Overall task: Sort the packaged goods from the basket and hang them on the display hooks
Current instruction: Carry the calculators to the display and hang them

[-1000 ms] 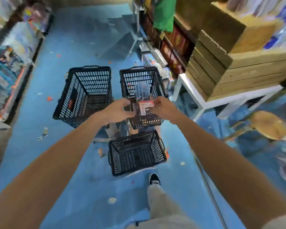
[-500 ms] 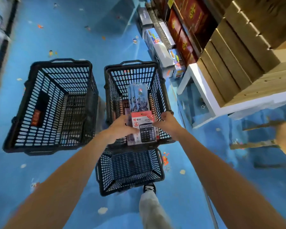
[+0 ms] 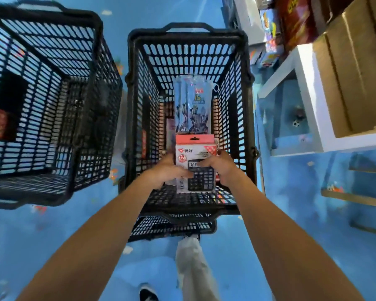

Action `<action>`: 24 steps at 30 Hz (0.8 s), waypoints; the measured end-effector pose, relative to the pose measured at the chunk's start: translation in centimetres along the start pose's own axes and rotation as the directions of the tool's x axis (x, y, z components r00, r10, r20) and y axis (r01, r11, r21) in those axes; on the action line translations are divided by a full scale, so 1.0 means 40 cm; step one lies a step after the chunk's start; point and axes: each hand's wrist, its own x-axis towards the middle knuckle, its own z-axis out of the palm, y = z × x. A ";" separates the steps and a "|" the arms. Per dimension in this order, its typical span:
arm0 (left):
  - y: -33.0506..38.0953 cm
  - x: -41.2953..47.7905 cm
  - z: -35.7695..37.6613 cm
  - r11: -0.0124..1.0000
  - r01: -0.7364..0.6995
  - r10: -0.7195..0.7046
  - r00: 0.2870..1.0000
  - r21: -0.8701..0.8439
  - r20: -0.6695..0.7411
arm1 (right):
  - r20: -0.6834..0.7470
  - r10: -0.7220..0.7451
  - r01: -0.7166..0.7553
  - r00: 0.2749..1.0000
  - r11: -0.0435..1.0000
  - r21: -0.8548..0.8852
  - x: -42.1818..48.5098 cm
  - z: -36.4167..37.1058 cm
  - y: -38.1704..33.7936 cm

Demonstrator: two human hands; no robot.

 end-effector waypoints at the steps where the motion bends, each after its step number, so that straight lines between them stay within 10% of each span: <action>1: -0.007 0.015 0.003 1.000 0.010 -0.010 1.000 -0.006 0.001 | 0.019 0.017 -0.017 1.000 1.000 -0.001 0.034 -0.005 0.021; 24: 0.056 -0.104 0.008 0.958 0.044 -0.080 0.989 -0.282 -0.120 | 0.198 -0.039 0.033 0.979 0.999 0.036 -0.181 -0.017 -0.125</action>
